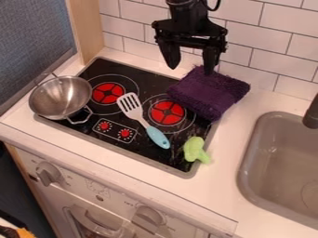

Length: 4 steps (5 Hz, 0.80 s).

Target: Moved the violet cloth on the upper right corner of the burner

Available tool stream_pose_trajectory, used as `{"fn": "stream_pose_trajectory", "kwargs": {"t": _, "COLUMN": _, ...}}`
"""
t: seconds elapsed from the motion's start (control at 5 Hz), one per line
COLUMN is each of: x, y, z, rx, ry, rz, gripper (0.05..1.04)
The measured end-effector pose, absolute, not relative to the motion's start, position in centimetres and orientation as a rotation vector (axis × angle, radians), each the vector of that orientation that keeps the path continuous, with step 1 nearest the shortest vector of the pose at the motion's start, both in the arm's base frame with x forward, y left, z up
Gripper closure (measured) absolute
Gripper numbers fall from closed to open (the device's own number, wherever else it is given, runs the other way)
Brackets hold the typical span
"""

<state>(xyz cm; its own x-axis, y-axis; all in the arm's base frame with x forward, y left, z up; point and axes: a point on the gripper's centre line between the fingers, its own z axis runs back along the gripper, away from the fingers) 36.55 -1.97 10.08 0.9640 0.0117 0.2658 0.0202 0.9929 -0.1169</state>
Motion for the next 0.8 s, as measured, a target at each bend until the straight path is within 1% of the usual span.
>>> {"fn": "stream_pose_trajectory", "kwargs": {"t": 0.2, "x": 36.5, "y": -1.9, "z": 9.1, "rx": -0.115, "ry": -0.243, "rz": 0.002, "gripper": 0.083}}
{"fn": "stream_pose_trajectory", "kwargs": {"t": 0.4, "x": 37.6, "y": -1.3, "z": 8.5, "rx": -0.077, "ry": -0.245, "rz": 0.015, "gripper": 0.083}}
{"fn": "stream_pose_trajectory", "kwargs": {"t": 0.6, "x": 39.5, "y": -1.7, "z": 7.0, "rx": -0.100, "ry": -0.254, "rz": 0.008, "gripper": 0.083}}
{"fn": "stream_pose_trajectory", "kwargs": {"t": 0.8, "x": 41.4, "y": -2.2, "z": 5.1, "rx": -0.090, "ry": -0.269, "rz": 0.008, "gripper": 0.083}}
